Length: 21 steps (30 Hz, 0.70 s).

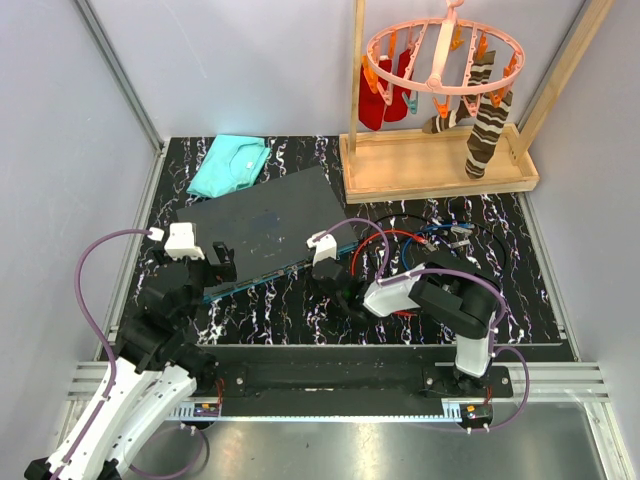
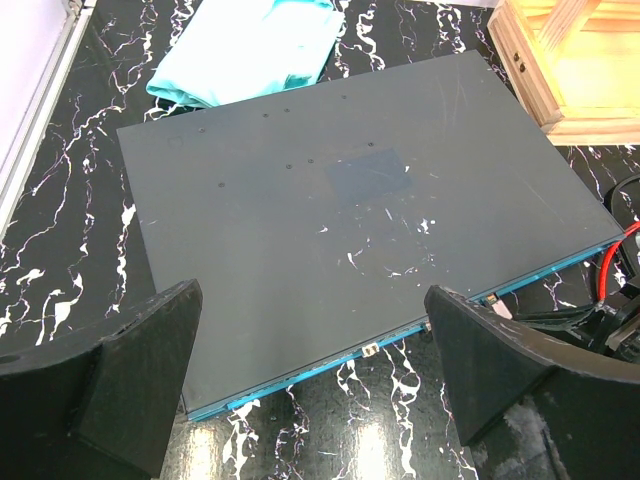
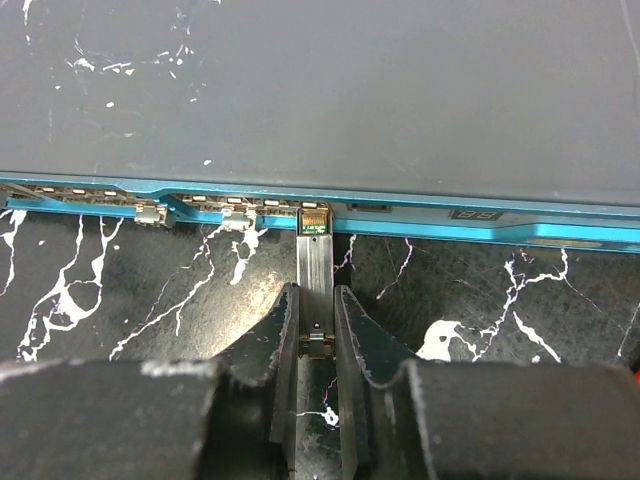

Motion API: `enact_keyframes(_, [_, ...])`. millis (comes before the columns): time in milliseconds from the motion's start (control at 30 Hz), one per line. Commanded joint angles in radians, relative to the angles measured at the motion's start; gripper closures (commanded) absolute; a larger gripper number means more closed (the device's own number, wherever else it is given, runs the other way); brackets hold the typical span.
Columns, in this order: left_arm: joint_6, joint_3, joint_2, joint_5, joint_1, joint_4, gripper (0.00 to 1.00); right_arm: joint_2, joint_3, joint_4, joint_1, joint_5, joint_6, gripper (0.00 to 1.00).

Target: Insert the plug into the switch port

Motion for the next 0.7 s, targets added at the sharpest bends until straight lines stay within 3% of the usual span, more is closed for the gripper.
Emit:
enact_keyframes(0, [0.012, 0.005, 0.004, -0.01, -0.005, 0.043, 0.01, 0.009, 0.072, 0.157, -0.034, 0.041, -0.012, 1.0])
enact_keyframes(600, [0.012, 0.007, 0.007, -0.004, -0.006, 0.043, 0.01, 0.081, 0.167, 0.15, -0.051, 0.024, -0.062, 0.99])
enact_keyframes(667, [0.012, 0.008, 0.01, -0.002, -0.006, 0.043, 0.01, 0.083, 0.17, 0.149, -0.055, 0.026, -0.061, 0.92])
